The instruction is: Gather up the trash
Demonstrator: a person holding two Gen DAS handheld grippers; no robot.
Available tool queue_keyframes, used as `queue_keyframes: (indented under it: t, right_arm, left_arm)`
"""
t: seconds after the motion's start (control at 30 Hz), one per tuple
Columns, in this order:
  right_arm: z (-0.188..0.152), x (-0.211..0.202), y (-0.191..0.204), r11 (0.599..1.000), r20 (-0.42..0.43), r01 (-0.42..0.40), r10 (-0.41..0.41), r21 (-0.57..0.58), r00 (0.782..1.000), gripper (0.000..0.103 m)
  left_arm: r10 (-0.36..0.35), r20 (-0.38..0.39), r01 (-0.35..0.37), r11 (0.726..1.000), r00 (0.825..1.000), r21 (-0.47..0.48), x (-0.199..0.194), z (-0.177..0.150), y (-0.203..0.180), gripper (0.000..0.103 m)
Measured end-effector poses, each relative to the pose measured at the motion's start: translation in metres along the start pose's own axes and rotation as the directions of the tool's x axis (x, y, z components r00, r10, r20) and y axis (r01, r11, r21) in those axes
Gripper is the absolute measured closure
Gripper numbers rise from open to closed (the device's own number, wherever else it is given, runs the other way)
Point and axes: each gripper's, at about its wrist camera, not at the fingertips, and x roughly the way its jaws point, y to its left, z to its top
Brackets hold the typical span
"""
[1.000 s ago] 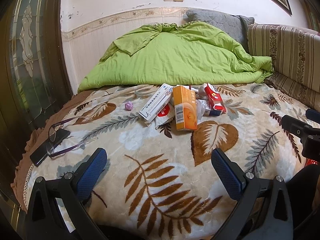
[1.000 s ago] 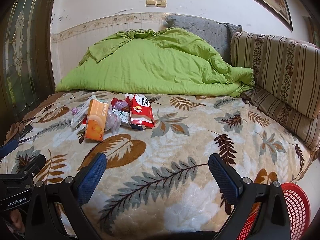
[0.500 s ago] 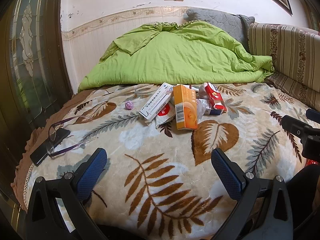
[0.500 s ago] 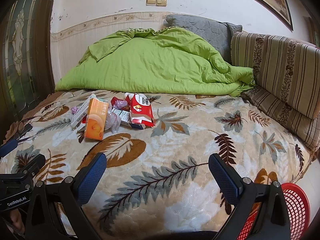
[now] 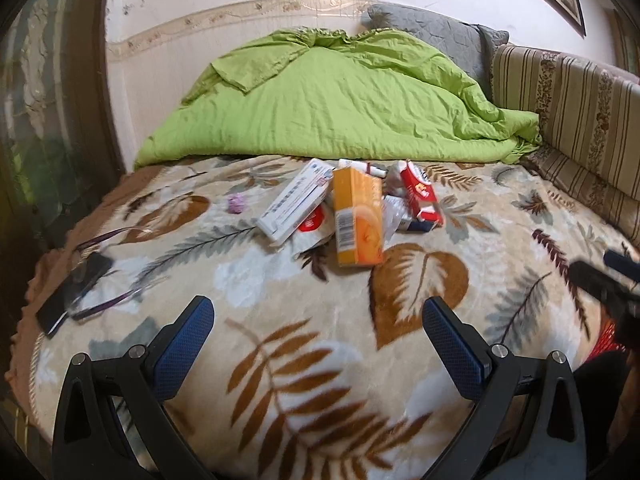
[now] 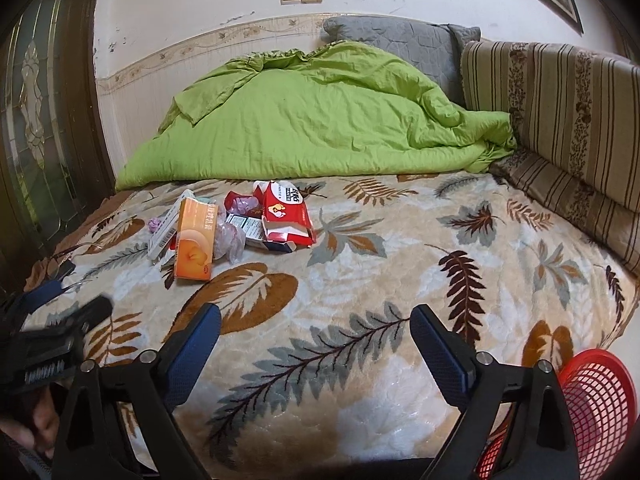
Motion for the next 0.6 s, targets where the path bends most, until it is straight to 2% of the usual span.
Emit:
queue_keyframes:
  t: [0.17, 0.37, 0.4, 0.43, 0.47, 0.53, 0.6]
  right_arm:
    - [0.004, 0.001, -0.002, 1.0, -0.007, -0.02, 0.02, 0.013, 1.0, 0.006]
    - [0.006, 0.002, -0.007, 0.998, -0.023, -0.052, 0.053, 0.038, 0.998, 0.008]
    - [0.007, 0.003, -0.008, 0.997, -0.03, -0.057, 0.058, 0.043, 0.998, 0.009]
    - [0.008, 0.005, -0.008, 0.997, -0.034, -0.061, 0.063, 0.045, 0.997, 0.009]
    - [0.011, 0.009, -0.008, 0.995, -0.043, -0.084, 0.086, 0.053, 0.995, 0.009]
    - [0.02, 0.017, -0.01, 0.987, -0.045, -0.144, 0.147, 0.068, 0.988, 0.009]
    - [0.038, 0.036, -0.007, 0.981, -0.06, -0.185, 0.188, 0.059, 0.98, 0.009]
  left_arm:
    - [-0.026, -0.05, 0.024, 0.999, 0.998, -0.039, 0.045, 0.036, -0.004, 0.0]
    - [-0.057, -0.166, 0.036, 0.991, 0.984, -0.125, 0.116, 0.065, -0.006, 0.009]
    - [-0.077, -0.189, 0.052, 0.99, 0.979, -0.133, 0.128, 0.066, -0.006, 0.017]
    - [-0.082, -0.204, 0.056, 0.99, 0.976, -0.13, 0.135, 0.065, -0.007, 0.031]
    - [-0.081, -0.22, 0.054, 0.991, 0.972, -0.126, 0.143, 0.063, -0.006, 0.04]
    - [-0.124, -0.234, 0.093, 0.986, 0.964, -0.138, 0.152, 0.061, -0.004, 0.06]
    - [-0.147, -0.226, 0.117, 0.983, 0.963, -0.14, 0.152, 0.06, -0.002, 0.064]
